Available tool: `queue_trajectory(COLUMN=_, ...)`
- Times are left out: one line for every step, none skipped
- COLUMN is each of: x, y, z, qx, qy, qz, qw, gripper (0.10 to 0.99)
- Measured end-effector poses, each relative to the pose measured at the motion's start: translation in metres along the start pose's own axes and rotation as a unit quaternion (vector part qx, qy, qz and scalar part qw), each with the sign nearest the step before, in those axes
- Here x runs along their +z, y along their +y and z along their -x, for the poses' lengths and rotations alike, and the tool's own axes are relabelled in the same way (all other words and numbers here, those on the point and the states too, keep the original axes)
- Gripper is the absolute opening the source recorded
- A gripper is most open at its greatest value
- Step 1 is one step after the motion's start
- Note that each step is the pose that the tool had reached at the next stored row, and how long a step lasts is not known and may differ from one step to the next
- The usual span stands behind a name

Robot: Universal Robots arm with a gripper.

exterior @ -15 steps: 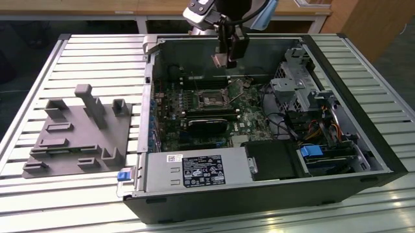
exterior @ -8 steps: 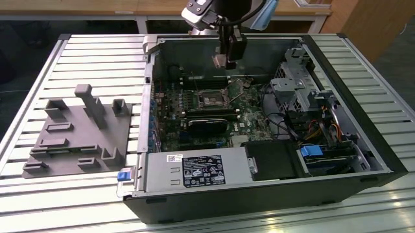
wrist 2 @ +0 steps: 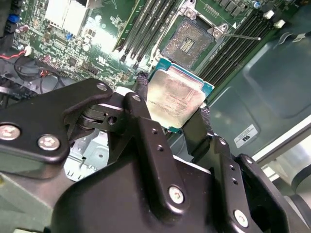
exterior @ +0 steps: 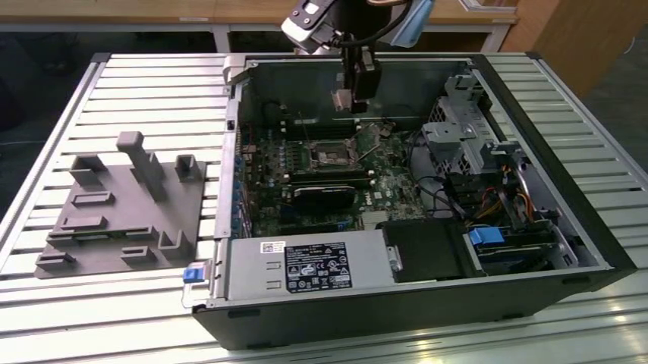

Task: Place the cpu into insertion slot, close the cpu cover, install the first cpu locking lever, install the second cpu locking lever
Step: 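Place the cpu into insertion slot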

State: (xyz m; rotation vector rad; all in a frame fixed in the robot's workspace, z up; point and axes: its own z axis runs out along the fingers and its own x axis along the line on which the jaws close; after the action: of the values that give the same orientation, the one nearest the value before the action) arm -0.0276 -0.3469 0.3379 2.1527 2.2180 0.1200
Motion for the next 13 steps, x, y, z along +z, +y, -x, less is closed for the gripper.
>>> queue_trajectory(x=0.0017, y=-0.0002, z=0.0, qx=0.001, qy=-0.0001, qz=0.0, qw=1.0, gripper=0.537)
queue_trajectory(x=0.0032, y=-0.0003, z=0.0001, qx=0.002, qy=-0.0001, qz=0.0001, qw=1.0, gripper=0.537)
queue_trajectory(x=0.0046, y=-0.0004, z=0.0001, qx=0.002, qy=-0.0002, qz=0.0001, qw=1.0, gripper=0.537)
queue_trajectory(x=0.006, y=-0.0006, z=0.0001, qx=0.003, qy=-0.0005, qz=0.0002, qw=1.0, gripper=0.537)
queue_trajectory(x=0.0076, y=-0.0007, z=0.0001, qx=0.003, qy=-0.0009, qz=0.0002, qw=1.0, gripper=0.537)
queue_trajectory(x=0.0093, y=-0.0008, z=0.0002, qx=0.004, qy=-0.0012, qz=0.0002, qw=1.0, gripper=0.537)
queue_trajectory(x=0.0108, y=-0.001, z=0.0002, qx=0.004, qy=-0.0017, qz=0.0002, qw=1.0, gripper=0.537)
queue_trajectory(x=0.0122, y=-0.0011, z=0.0002, qx=0.005, qy=-0.0025, qz=0.0002, qw=1.0, gripper=0.537)
queue_trajectory(x=0.0133, y=-0.0012, z=0.0003, qx=0.005, qy=-0.003, qz=0.0001, qw=1.0, gripper=0.537)
queue_trajectory(x=0.0142, y=-0.0013, z=0.0003, qx=0.006, qy=-0.0031, qz=0.0001, qw=1.0, gripper=0.537)
queue_trajectory(x=0.015, y=-0.0014, z=0.0003, qx=0.006, qy=-0.0031, qz=0.0001, qw=1.0, gripper=0.537)
queue_trajectory(x=0.0158, y=-0.0015, z=0.0003, qx=0.006, qy=-0.0032, qz=0.0, qw=1.0, gripper=0.537)
queue_trajectory(x=0.0166, y=-0.0016, z=0.0003, qx=0.006, qy=-0.0031, qz=-0.0004, qw=1.0, gripper=0.537)
